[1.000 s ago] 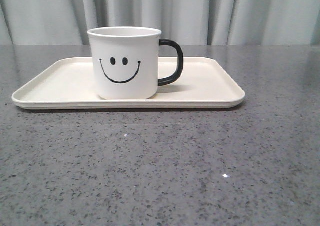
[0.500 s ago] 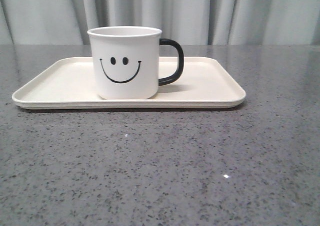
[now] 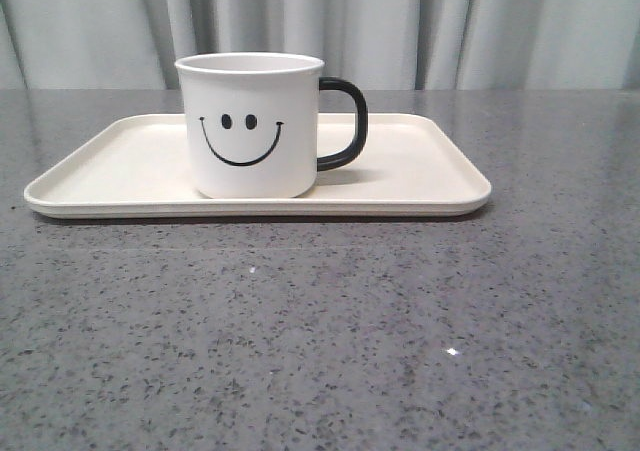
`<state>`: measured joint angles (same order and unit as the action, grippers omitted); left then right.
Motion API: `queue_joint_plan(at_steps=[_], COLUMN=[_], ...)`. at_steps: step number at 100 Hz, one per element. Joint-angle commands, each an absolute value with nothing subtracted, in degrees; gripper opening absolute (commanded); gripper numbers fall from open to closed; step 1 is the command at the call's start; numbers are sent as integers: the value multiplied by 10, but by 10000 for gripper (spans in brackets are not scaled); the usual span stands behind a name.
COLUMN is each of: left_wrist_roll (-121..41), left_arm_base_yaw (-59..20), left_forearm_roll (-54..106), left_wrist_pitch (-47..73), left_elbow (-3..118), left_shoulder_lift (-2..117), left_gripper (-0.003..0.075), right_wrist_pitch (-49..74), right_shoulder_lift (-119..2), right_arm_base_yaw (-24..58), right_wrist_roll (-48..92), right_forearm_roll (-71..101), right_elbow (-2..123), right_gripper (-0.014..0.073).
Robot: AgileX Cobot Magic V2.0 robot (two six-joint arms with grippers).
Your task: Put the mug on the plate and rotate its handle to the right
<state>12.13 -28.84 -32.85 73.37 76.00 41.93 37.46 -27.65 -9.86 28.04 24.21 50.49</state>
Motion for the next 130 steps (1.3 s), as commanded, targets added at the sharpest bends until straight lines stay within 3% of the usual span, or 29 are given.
queue_joint_plan(at_steps=[1, 20, 99, 114, 130], left_wrist_roll=[129, 129, 132, 138, 138], left_arm_base_yaw=[-292, -292, -291, -258, -205], left_forearm_roll=[-339, -327, -291, -242, -208], left_wrist_pitch=[719, 717, 713, 547, 311], left_elbow=[771, 771, 771, 720, 555], left_shoulder_lift=[421, 421, 422, 387, 310], left_gripper=[-20, -20, -20, -20, -20], right_wrist_pitch=[327, 373, 374, 374, 373], right_shoulder_lift=[-256, -246, -246, -246, -246], right_arm_base_yaw=[-102, -102, -102, -102, -102], right_wrist_roll=[285, 285, 285, 285, 285], right_forearm_roll=[241, 242, 242, 242, 242], right_elbow=[501, 497, 496, 496, 496], right_gripper=[-116, -116, -116, -120, -120])
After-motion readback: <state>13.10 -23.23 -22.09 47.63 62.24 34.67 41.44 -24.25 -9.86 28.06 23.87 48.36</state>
